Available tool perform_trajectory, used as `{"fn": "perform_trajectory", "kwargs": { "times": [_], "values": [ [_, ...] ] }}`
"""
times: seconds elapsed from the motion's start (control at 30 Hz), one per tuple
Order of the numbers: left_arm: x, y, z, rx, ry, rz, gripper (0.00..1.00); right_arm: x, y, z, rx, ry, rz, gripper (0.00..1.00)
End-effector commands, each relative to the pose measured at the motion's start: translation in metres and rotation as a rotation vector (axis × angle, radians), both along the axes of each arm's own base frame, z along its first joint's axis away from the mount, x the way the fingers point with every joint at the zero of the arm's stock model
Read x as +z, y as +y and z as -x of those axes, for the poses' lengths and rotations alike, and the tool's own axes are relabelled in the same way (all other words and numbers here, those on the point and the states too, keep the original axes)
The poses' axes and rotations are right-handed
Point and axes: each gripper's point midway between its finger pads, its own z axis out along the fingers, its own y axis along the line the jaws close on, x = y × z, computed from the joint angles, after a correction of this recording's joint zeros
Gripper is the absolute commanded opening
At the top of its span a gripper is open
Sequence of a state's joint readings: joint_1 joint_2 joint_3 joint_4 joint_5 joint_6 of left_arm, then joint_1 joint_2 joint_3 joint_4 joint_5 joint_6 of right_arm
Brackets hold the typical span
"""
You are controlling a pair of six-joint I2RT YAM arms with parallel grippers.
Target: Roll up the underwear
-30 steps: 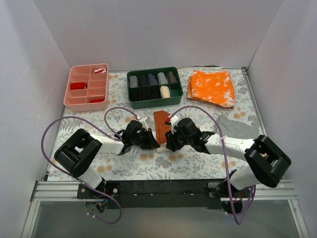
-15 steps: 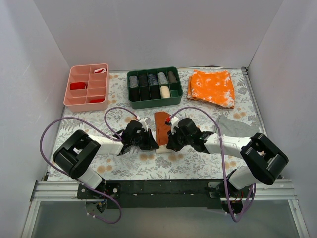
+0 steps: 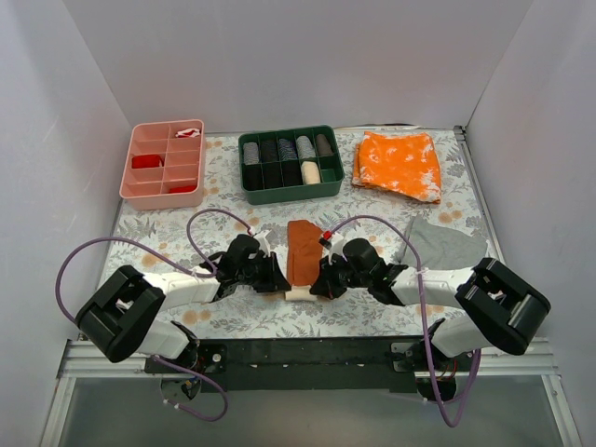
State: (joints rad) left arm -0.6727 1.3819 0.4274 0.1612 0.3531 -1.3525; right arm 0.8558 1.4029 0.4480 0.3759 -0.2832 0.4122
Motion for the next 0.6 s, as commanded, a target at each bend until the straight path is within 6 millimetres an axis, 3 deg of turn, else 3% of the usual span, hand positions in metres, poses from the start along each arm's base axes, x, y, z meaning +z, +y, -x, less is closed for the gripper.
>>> {"fn": "perform_trajectory", "kwargs": {
  "times": [0.0,0.2,0.57],
  "values": [
    [-0.002,0.006,0.012,-0.011,0.023,-0.012,0.0,0.013,0.007,-0.001,-0.076,0.0,-0.091,0.01],
    [0.002,0.003,0.004,-0.002,0.001,-0.016,0.09,0.003,0.0,-0.005,-0.15,0.021,-0.053,0.01],
    [0.035,0.006,-0.013,0.071,-0.1,0.004,0.53,-0.007,-0.009,-0.011,-0.224,0.03,-0.016,0.01]
  ]
}}
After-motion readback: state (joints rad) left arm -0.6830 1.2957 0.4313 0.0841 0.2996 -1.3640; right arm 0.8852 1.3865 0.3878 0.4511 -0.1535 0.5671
